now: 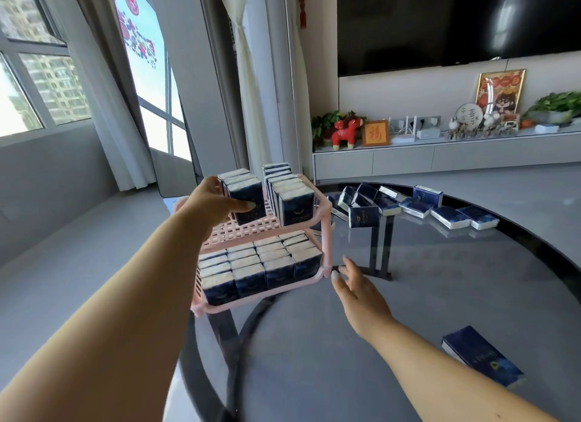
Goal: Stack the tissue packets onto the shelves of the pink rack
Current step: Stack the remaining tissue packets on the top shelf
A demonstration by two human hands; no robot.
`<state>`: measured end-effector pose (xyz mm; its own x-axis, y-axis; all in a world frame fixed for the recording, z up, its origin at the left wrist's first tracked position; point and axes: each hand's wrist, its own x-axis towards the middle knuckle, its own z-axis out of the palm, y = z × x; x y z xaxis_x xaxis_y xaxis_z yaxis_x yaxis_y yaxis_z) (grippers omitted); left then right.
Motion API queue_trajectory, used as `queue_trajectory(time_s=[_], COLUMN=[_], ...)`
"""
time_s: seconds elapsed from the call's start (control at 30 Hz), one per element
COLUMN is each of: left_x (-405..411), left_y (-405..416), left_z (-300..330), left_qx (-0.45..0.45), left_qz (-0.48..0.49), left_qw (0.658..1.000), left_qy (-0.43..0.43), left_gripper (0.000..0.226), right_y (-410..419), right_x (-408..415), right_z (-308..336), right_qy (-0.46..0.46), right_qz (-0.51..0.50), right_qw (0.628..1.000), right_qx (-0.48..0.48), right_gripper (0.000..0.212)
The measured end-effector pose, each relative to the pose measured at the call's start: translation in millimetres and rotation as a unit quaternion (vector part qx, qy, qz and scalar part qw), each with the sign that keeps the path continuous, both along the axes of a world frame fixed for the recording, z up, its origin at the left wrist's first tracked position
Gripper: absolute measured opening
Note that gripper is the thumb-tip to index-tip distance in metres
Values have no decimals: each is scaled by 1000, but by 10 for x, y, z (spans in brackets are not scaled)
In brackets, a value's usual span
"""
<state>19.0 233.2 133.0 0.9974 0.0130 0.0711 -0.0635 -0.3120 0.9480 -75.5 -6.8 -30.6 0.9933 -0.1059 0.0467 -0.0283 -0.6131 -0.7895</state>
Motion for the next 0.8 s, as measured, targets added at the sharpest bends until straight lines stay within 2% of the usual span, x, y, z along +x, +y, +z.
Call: queue_trajectory(time_s=[0.13,0.27,0.5,0.7,0.8], left_x=[198,372,617,642,653], left_y=[-19,-13,1,-1,6], left_z=[-75,-144,-244,-285,-276], left_qx=[-3,-18,-8,64,129], left_qz=[-1,-16,-29,-49,-67], left_qw=[1000,999,999,997,989], left_qy=[26,46,45,0,-3], left_gripper=[41,42,66,62,51], right_y=[20,27,40,49,49], right_x=[114,114,46,-2,-1], right_z=[-22,-48,21,61,68], right_qy=[27,18,10,10,9], right_qz=[27,43,51,52,54], right_qw=[990,981,980,981,981], right_qx=[-135,-187,-191,-189,-186], right_gripper=[69,73,66,65,65])
